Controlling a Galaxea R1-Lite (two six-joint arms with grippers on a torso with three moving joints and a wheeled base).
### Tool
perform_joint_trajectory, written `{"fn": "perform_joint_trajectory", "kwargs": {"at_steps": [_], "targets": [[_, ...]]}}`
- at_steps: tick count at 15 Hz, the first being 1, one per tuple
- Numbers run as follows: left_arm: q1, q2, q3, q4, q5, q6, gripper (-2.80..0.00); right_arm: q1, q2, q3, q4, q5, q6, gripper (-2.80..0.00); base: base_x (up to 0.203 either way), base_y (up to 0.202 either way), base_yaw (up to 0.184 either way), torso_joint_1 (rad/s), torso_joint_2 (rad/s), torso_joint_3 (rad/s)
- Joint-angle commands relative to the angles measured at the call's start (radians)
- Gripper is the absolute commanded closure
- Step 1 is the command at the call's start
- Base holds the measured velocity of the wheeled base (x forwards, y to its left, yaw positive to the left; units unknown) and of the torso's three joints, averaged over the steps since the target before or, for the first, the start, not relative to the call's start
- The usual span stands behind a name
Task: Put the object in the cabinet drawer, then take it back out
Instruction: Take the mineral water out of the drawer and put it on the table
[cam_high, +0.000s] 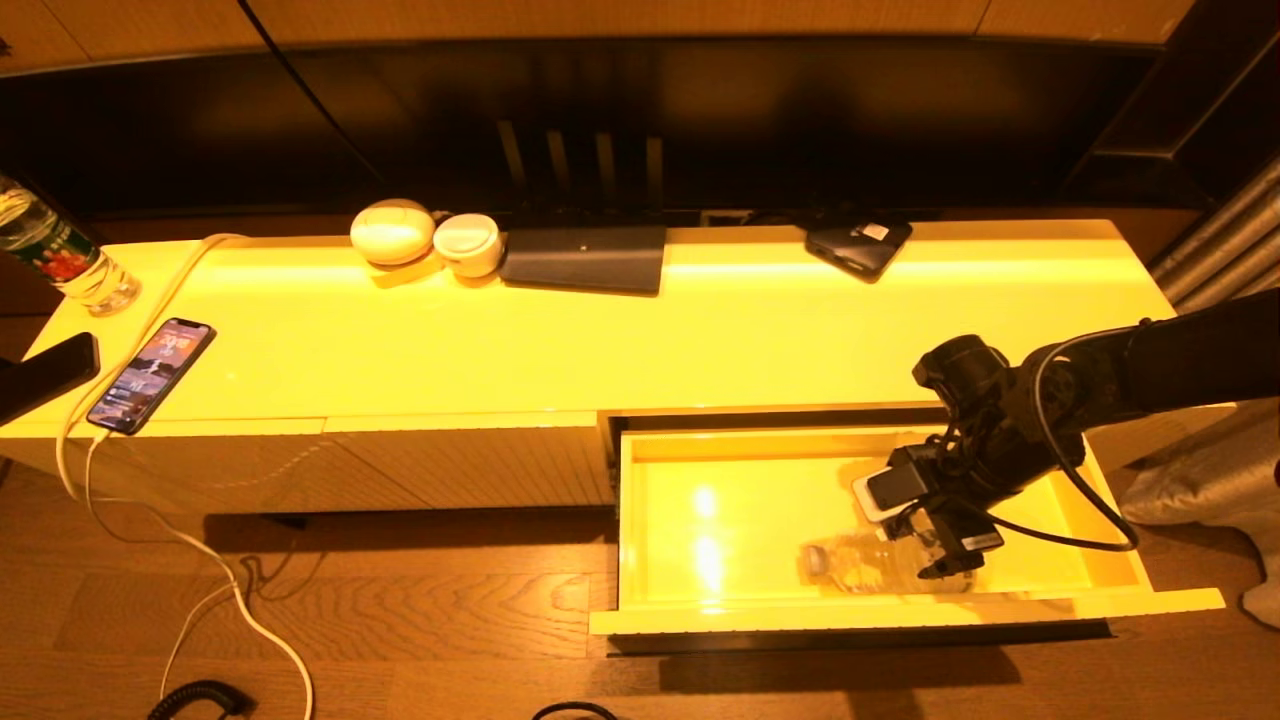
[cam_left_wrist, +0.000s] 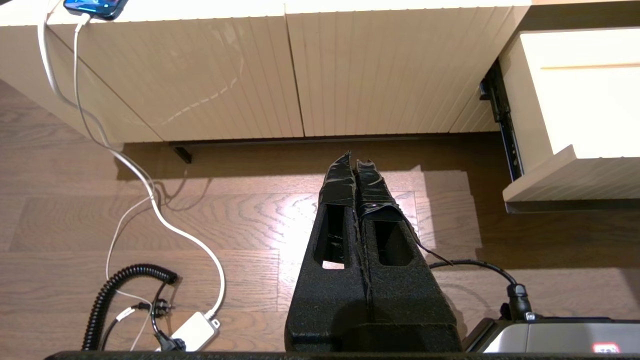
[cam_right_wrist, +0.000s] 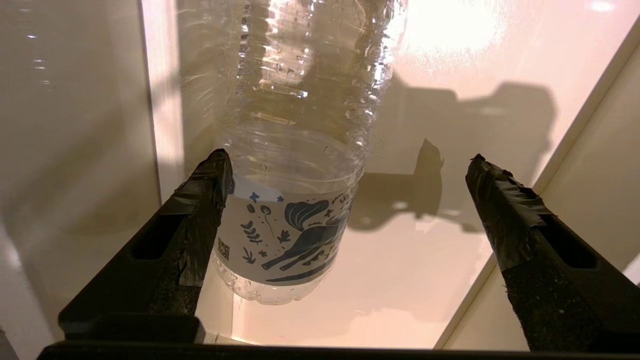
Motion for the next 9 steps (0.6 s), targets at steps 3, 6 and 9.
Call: {"fn": "perform_joint_trajectory", "kwargs": {"at_steps": [3,6,9], "targets": [[0.000,0.000,0.002,0.000,0.001,0.000,0.00,0.010,-0.003,-0.029,0.006,0.008,-0.006,-2.80,0.000,0.000,0.000,0.000,0.00,0.000],[0.000,0.000,0.002,0.000,0.001,0.000,0.00,0.016,0.019,-0.037,0.003,0.022,0.004,-2.80,0.000,0.000,0.000,0.000,0.00,0.000],[0.000,0.000,0.003,0.000,0.001,0.000,0.00,0.021,0.028,-0.045,0.001,0.029,0.004,-2.80,0.000,0.000,0.000,0.000,0.00,0.000]]}}
